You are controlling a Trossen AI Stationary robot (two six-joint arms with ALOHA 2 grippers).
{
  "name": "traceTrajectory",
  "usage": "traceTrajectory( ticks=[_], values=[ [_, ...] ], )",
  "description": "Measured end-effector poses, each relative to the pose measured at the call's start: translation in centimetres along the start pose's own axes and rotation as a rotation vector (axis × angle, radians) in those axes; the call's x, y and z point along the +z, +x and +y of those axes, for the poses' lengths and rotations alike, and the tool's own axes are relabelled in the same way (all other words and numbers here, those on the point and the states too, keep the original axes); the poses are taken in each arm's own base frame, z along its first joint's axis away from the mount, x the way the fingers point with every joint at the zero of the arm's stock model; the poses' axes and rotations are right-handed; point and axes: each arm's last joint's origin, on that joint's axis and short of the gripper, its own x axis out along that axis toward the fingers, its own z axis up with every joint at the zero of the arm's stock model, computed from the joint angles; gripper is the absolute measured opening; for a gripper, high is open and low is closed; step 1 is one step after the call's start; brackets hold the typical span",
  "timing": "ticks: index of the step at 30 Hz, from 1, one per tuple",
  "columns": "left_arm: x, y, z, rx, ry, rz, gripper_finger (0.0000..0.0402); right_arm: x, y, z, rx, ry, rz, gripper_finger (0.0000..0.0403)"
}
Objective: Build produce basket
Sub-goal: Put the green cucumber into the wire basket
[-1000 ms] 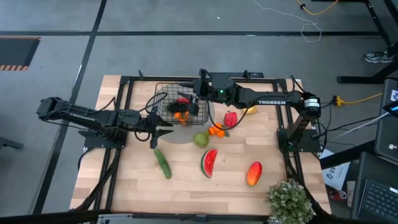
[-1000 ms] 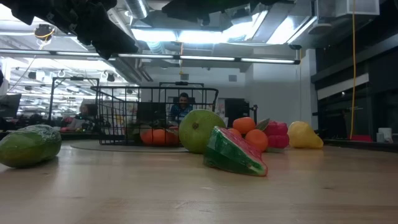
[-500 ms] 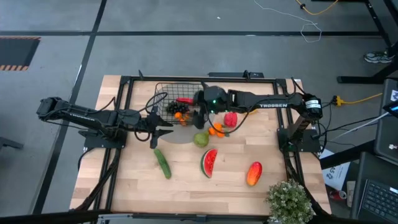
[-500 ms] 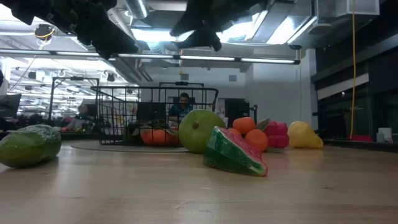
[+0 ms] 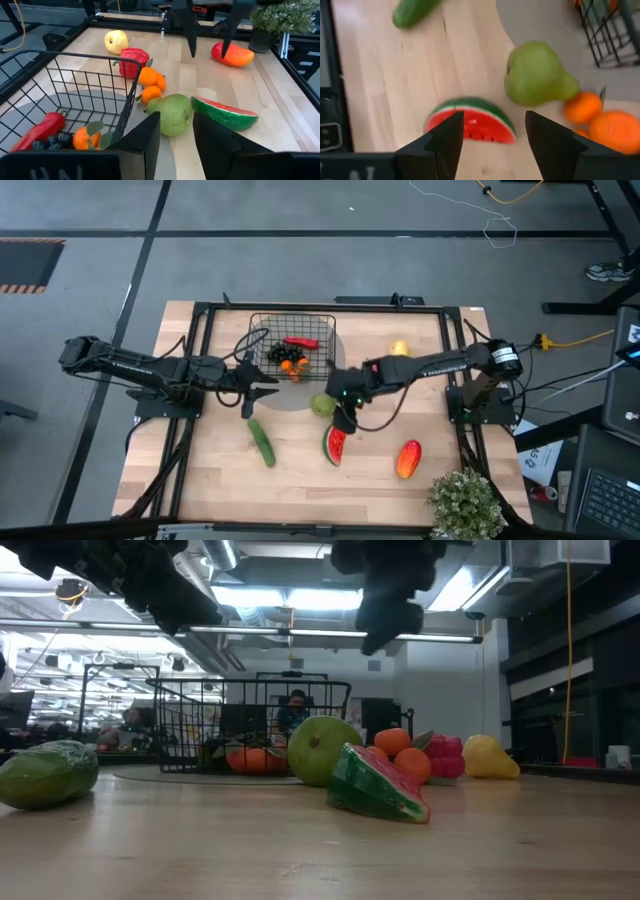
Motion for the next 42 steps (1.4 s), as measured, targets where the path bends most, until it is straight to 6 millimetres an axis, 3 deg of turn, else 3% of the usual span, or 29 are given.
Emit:
traceTrajectory(
  ticks=[5,11,13,15,18,23,27,34,42],
  values=[
    [0.3,0.0,0.0,-0.004,-0.012,-0.031,0.0114,-1.6,-0.3,1.6,-0.087,-0.04,0.03,0.0212],
    [0.4,0.0,-0.2,-0.064,-0.156,-0.03,0.0115,-3.7,-1.3,3.1,-0.228,-0.059,0.048,0.0212],
    [1.3,-0.2,-0.7,-0.16,-0.181,-0.028,0.0114,-4.2,-1.7,3.3,-0.268,-0.058,0.053,0.0212],
    [3.5,-0.7,-1.7,-0.281,-0.191,-0.075,0.0113,-4.6,-1.9,3.5,-0.292,-0.053,0.052,0.0212],
    [6.1,-0.5,-3.8,-0.424,-0.06,-0.072,0.0113,-4.8,-2.0,3.6,-0.311,-0.039,0.052,0.0212],
    [7.4,-0.3,-6.7,-0.431,0.334,0.191,0.0113,-4.9,-2.1,3.7,-0.309,-0.022,0.044,0.0212],
    [6.9,-0.2,-7.5,-0.394,0.504,0.4,0.0113,-4.9,-2.1,3.7,-0.312,-0.023,0.044,0.0212],
    [6.0,1.2,-9.3,-0.373,0.387,0.467,0.0113,-4.9,-2.1,3.7,-0.326,-0.025,0.038,0.0212],
    [2.0,3.4,-9.7,-0.239,0.316,0.792,0.0139,-4.9,-2.1,3.6,-0.337,-0.023,0.028,0.0212]
  ],
)
